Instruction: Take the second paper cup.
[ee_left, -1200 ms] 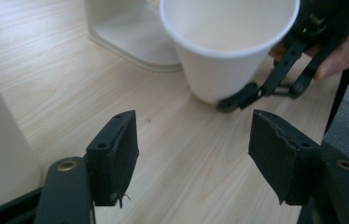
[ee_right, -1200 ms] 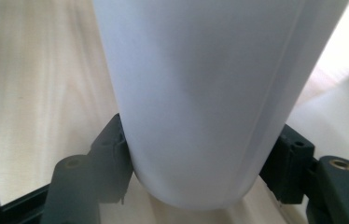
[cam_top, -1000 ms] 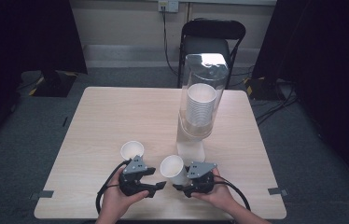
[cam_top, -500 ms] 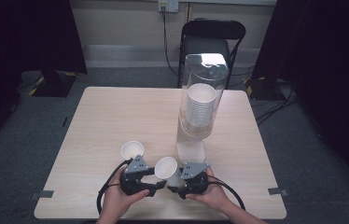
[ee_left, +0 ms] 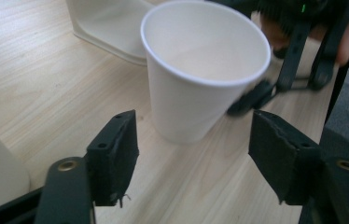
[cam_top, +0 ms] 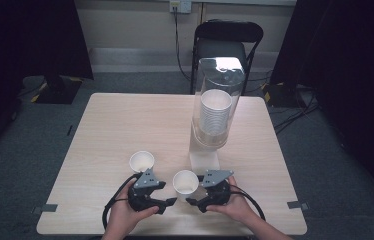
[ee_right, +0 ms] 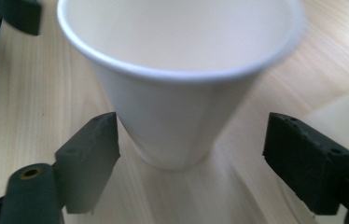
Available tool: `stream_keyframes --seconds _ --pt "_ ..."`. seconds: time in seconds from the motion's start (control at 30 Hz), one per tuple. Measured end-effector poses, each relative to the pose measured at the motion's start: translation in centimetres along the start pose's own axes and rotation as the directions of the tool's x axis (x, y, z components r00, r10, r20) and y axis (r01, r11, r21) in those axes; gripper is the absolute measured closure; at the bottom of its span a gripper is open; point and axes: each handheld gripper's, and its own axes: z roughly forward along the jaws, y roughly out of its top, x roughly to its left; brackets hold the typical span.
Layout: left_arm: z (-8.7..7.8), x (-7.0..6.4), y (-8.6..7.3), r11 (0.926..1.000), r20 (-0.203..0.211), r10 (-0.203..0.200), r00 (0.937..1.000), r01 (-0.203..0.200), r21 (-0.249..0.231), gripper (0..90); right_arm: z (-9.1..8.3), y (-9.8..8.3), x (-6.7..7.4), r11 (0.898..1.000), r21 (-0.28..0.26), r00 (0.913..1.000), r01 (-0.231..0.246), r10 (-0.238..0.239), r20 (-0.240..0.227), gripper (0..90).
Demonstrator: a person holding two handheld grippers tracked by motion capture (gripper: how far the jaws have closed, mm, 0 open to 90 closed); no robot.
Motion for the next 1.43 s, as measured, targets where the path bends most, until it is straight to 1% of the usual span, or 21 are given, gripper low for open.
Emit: stream_keyframes --seconds 0.07,0.13,0.27,0.4,0.47,0.53,0.57,0.67,0.77,0.83,0.9,1.0,1.1,1.13,1.17,1.2,1.27,1.3,1.33,1.37,1.43 --pt "-0.2 0.1 -0.4 0.9999 -0.002 -0.005 1.0 0.005 0.01 29.3 -0.7 -0.2 -0.6 1.0 -0.011 0.9998 -0.022 0.022 0.001 16.7" --pt "-0.3 0.3 -0.7 0.9998 -0.001 -0.007 1.0 0.007 0.02 27.8 -1.6 -0.5 -1.4 0.998 -0.026 0.9984 -0.053 0.054 0.018 15.2" --pt "-0.7 1.0 -1.2 0.9998 0.005 -0.017 0.9998 0.017 0.013 25.9 -2.4 -1.0 -2.6 0.993 -0.034 0.9937 -0.11 0.11 0.02 14.9" --pt "-1.0 1.7 -1.8 0.9997 0.002 -0.022 0.9998 0.022 0.013 24.0 -2.7 -1.4 -3.1 0.994 -0.025 0.9942 -0.105 0.105 0.02 14.9" --pt "-1.2 2.1 -2.2 0.9996 0.004 -0.016 0.9999 0.015 0.026 23.8 -2.9 -1.7 -3.5 0.995 -0.018 0.9948 -0.102 0.102 0.002 14.8" --pt "-1.3 2.5 -2.6 0.9989 0.0 -0.018 0.9998 0.018 0.042 23.6 -3.0 -2.0 -3.9 0.994 -0.01 0.9936 -0.113 0.113 0.0 15.0" --pt "-1.4 2.7 -2.7 0.9988 0.001 -0.019 0.9998 0.019 0.045 23.1 -3.1 -2.1 -4.1 0.993 -0.001 0.9933 -0.114 0.114 0.016 15.1" --pt "-1.7 3.3 -3.1 0.9986 0.003 -0.038 0.9993 0.038 0.038 22.9 -3.4 -2.5 -4.8 0.99 -0.004 0.9894 -0.142 0.142 0.031 15.0" --pt "-2.1 3.8 -3.5 0.9983 -0.018 -0.022 0.9996 0.023 0.054 22.6 -3.7 -2.7 -5.2 0.987 -0.005 0.9862 -0.161 0.161 0.038 14.9" --pt "-2.2 4.1 -3.9 0.9974 -0.021 -0.027 0.9994 0.029 0.065 22.2 -3.8 -2.9 -5.5 0.986 -0.001 0.985 -0.166 0.166 0.046 14.8" --pt "-2.2 4.4 -4.2 0.9972 -0.025 -0.023 0.9994 0.025 0.071 21.8 -3.9 -3.2 -5.8 0.986 0.01 0.9836 -0.169 0.168 0.067 14.9" --pt "-2.4 4.9 -4.7 0.9966 -0.034 -0.016 0.9993 0.019 0.081 20.6 -4.0 -3.6 -6.1 0.984 0.029 0.9818 -0.175 0.172 0.081 14.8" --pt "-2.5 5.3 -5.1 0.9967 -0.046 -0.003 0.9989 0.006 0.082 19.2 -4.4 -4.2 -6.5 0.981 0.049 0.9774 -0.186 0.18 0.111 14.8" --pt "-2.5 5.4 -5.3 0.9965 -0.045 -0.014 0.9989 0.018 0.081 18.7 -4.5 -4.3 -6.6 0.98 0.057 0.9761 -0.188 0.181 0.121 14.8" --pt "-2.4 5.5 -5.4 0.996 -0.048 -0.008 0.9988 0.013 0.089 18.2 -4.8 -4.6 -6.8 0.98 0.073 0.9745 -0.185 0.174 0.142 14.9" --pt "-2.3 5.6 -5.7 0.9945 -0.054 0.005 0.9985 0.001 0.105 18.1 -4.9 -4.8 -6.8 0.978 0.084 0.971 -0.189 0.174 0.164 15.0" --pt "-2.0 5.7 -5.9 0.9926 -0.062 0.012 0.998 -0.004 0.122 17.9 -5.6 -5.4 -6.9 0.976 0.107 0.9646 -0.191 0.167 0.204 15.0" --pt "-1.9 5.7 -6.1 0.9886 -0.06 0.028 0.9978 -0.019 0.149 17.9 -5.8 -5.5 -6.9 0.975 0.108 0.9627 -0.193 0.167 0.213 15.1" --pt "-1.8 5.7 -6.2 0.988 -0.059 0.062 0.9964 -0.053 0.145 16.6 -6.2 -5.7 -7.0 0.975 0.107 0.9616 -0.193 0.166 0.218 15.2" --pt "-1.8 5.7 -6.2 0.9848 -0.053 0.086 0.9949 -0.077 0.156 15.8 -6.6 -5.9 -7.1 0.975 0.105 0.9591 -0.197 0.17 0.226 15.2" --pt "-1.8 5.7 -6.2 0.9856 -0.053 0.084 0.9951 -0.075 0.152 15.7 -7.4 -6.3 -7.2 0.974 0.097 0.9533 -0.204 0.175 0.246 15.3"
